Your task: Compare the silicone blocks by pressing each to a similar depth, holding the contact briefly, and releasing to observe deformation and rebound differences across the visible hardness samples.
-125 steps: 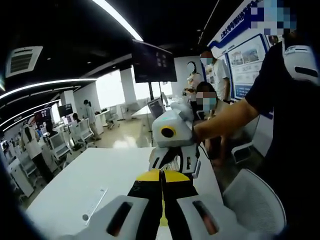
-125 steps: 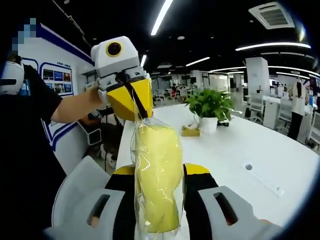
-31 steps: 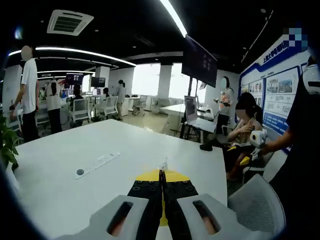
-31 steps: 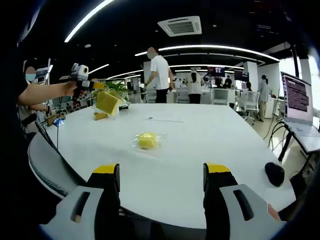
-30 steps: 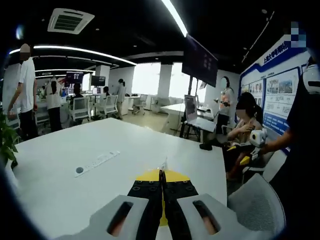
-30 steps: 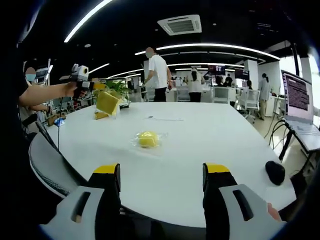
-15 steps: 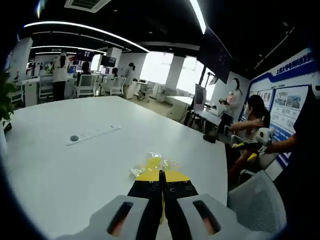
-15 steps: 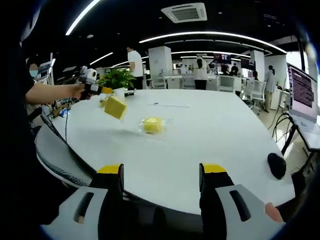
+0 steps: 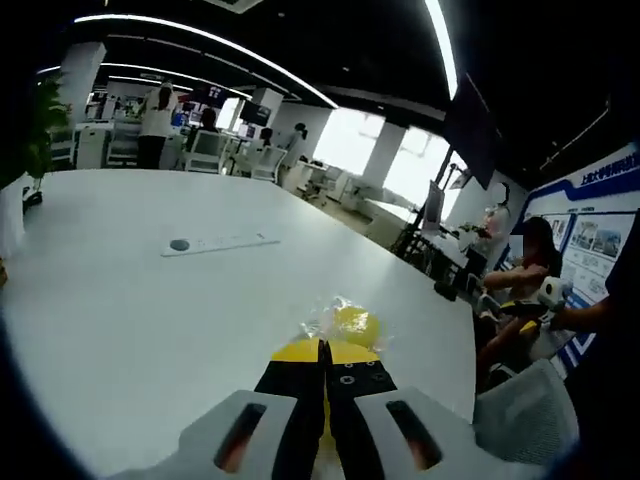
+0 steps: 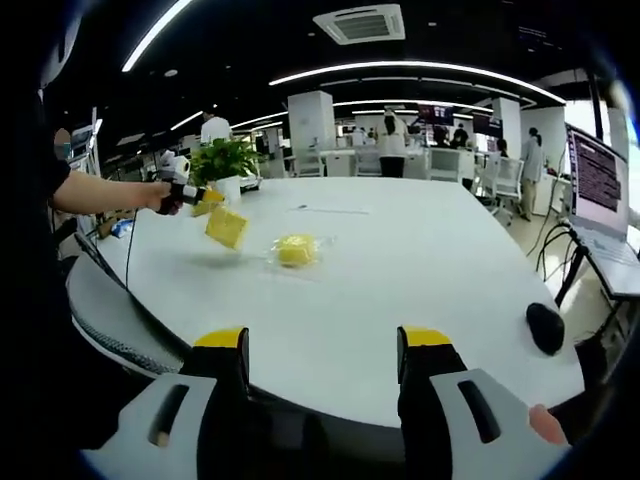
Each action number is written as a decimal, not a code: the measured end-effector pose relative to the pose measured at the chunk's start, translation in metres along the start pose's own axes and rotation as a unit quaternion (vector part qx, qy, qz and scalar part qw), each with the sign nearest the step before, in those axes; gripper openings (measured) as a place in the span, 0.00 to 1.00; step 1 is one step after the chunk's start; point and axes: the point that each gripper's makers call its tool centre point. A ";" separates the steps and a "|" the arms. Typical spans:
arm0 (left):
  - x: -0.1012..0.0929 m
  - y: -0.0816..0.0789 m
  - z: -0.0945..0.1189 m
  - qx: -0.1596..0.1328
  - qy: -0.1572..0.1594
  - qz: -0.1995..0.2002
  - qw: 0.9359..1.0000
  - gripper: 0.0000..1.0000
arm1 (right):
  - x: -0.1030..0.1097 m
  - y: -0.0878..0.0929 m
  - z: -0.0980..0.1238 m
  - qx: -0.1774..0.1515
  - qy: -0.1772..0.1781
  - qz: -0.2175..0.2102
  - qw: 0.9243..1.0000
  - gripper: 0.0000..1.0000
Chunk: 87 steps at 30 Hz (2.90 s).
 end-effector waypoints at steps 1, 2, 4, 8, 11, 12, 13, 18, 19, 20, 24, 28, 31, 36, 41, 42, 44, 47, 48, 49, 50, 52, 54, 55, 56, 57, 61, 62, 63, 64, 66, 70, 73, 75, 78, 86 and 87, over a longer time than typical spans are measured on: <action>0.003 0.003 0.000 0.005 -0.021 0.005 1.000 0.00 | 0.000 0.000 0.000 0.000 0.000 0.000 1.000 0.55; 0.009 0.006 -0.002 0.011 -0.033 0.005 0.999 0.00 | 0.001 0.000 0.000 0.000 0.000 0.000 1.000 0.55; 0.024 0.014 -0.010 0.025 -0.054 0.001 0.998 0.00 | 0.001 0.001 0.000 0.005 0.000 -0.002 1.000 0.55; 0.041 0.026 -0.024 0.040 -0.070 -0.005 0.997 0.00 | 0.004 -0.003 0.003 -0.001 0.000 -0.009 1.000 0.54; 0.045 0.031 -0.033 0.047 -0.065 0.000 0.997 0.00 | 0.006 -0.004 0.002 -0.002 -0.002 -0.013 1.000 0.54; 0.047 0.035 -0.037 0.054 -0.062 -0.002 0.997 0.00 | 0.006 -0.004 0.001 0.000 -0.002 -0.014 1.000 0.54; 0.049 0.039 -0.039 0.060 -0.064 0.002 0.996 0.00 | 0.006 -0.002 0.001 0.008 -0.003 -0.015 1.000 0.54; 0.059 0.051 -0.048 0.080 -0.065 -0.012 0.995 0.00 | 0.005 -0.004 0.003 0.014 -0.002 -0.010 1.000 0.53; 0.060 0.052 -0.049 0.081 -0.061 -0.016 0.995 0.00 | 0.004 -0.004 0.005 0.015 0.002 -0.012 1.000 0.53; 0.060 0.053 -0.051 0.082 -0.052 -0.018 0.995 0.00 | 0.003 -0.004 0.005 0.016 0.004 -0.014 1.000 0.53; 0.065 0.056 -0.057 0.089 -0.044 -0.022 0.995 0.00 | 0.001 -0.004 0.006 0.017 0.008 -0.014 1.000 0.53; 0.070 0.062 -0.059 0.095 -0.047 -0.021 0.994 0.00 | 0.002 -0.004 0.005 0.019 0.005 -0.015 1.000 0.52; 0.071 0.063 -0.061 0.096 -0.048 -0.018 0.994 0.00 | 0.004 -0.005 0.004 0.018 0.004 -0.019 1.000 0.52; 0.074 0.062 -0.059 0.096 -0.065 -0.009 0.993 0.11 | 0.003 -0.004 0.004 0.013 0.006 -0.027 1.000 0.53; 0.076 0.056 -0.054 0.087 -0.081 -0.010 0.993 0.14 | 0.003 -0.004 0.004 0.012 0.006 -0.023 1.000 0.53; 0.074 0.054 -0.052 0.085 -0.080 -0.012 0.993 0.16 | 0.004 -0.004 0.004 0.010 0.005 -0.023 1.000 0.53; 0.070 0.049 -0.048 0.074 -0.081 -0.018 0.994 0.20 | 0.004 -0.005 0.004 0.005 0.005 -0.023 1.000 0.53; 0.072 0.037 -0.042 0.053 -0.105 -0.060 0.991 0.28 | 0.004 -0.006 0.004 -0.001 0.004 -0.023 1.000 0.53; 0.069 0.035 -0.040 0.048 -0.101 -0.060 0.992 0.31 | 0.005 -0.006 0.004 -0.004 0.003 -0.023 1.000 0.53; 0.068 0.034 -0.039 0.046 -0.101 -0.060 0.992 0.46 | 0.006 -0.008 0.001 -0.009 0.000 -0.018 1.000 0.53; 0.062 0.020 -0.027 0.016 -0.111 -0.088 0.990 0.49 | 0.006 -0.009 -0.001 -0.010 -0.001 -0.017 1.000 0.53; 0.055 0.014 -0.018 0.008 -0.109 -0.092 0.990 0.49 | 0.006 -0.012 -0.006 -0.015 -0.003 -0.012 1.000 0.52; 0.048 0.006 -0.008 -0.012 -0.107 -0.096 0.990 0.50 | 0.006 -0.015 -0.010 -0.022 -0.006 -0.008 1.000 0.52; 0.045 0.003 -0.004 -0.019 -0.107 -0.098 0.989 0.51 | 0.005 -0.017 -0.012 -0.025 -0.007 -0.007 1.000 0.52; 0.040 -0.003 0.003 -0.032 -0.105 -0.106 0.988 0.53 | 0.006 -0.020 -0.015 -0.028 -0.010 -0.006 1.000 0.52; 0.038 -0.004 0.007 -0.035 -0.106 -0.110 0.988 0.54 | 0.006 -0.021 -0.018 -0.031 -0.013 -0.004 0.999 0.52; 0.024 -0.017 0.029 -0.064 -0.103 -0.135 0.983 0.61 | 0.009 -0.028 -0.025 -0.039 -0.025 0.003 0.999 0.53; 0.017 -0.024 0.035 -0.082 -0.097 -0.134 0.983 0.62 | 0.010 -0.029 -0.027 -0.041 -0.027 0.004 0.999 0.53; 0.013 -0.028 0.041 -0.093 -0.094 -0.136 0.982 0.63 | 0.011 -0.031 -0.029 -0.042 -0.030 0.005 0.999 0.53; 0.010 -0.030 0.046 -0.098 -0.093 -0.136 0.981 0.63 | 0.012 -0.031 -0.030 -0.043 -0.032 0.007 0.999 0.53; 0.004 -0.036 0.055 -0.111 -0.093 -0.137 0.980 0.63 | 0.013 -0.033 -0.033 -0.044 -0.036 0.011 0.998 0.53; -0.010 -0.044 0.080 -0.137 -0.095 -0.154 0.974 0.65 | 0.016 -0.036 -0.038 -0.046 -0.043 0.015 0.998 0.53; -0.019 -0.044 0.102 -0.153 -0.098 -0.168 0.969 0.66 | 0.019 -0.038 -0.043 -0.046 -0.050 0.018 0.998 0.52; -0.026 -0.042 0.114 -0.160 -0.097 -0.169 0.968 0.66 | 0.021 -0.041 -0.047 -0.049 -0.053 0.021 0.997 0.52; -0.034 -0.038 0.129 -0.169 -0.097 -0.167 0.966 0.67 | 0.024 -0.046 -0.051 -0.050 -0.057 0.025 0.997 0.53; -0.054 -0.023 0.169 -0.185 -0.095 -0.173 0.963 0.67 | 0.029 -0.059 -0.059 -0.056 -0.068 0.037 0.995 0.52; -0.056 -0.021 0.173 -0.187 -0.097 -0.175 0.962 0.67 | 0.030 -0.061 -0.059 -0.058 -0.070 0.040 0.995 0.52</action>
Point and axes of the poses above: the point that each gripper's makers call its tool centre point, and the gripper's own axes: z roughly backward along the fingers, x roughly to its left, y roughly out of its underside, and after that the axes turned 14 degrees about -y, right-handed
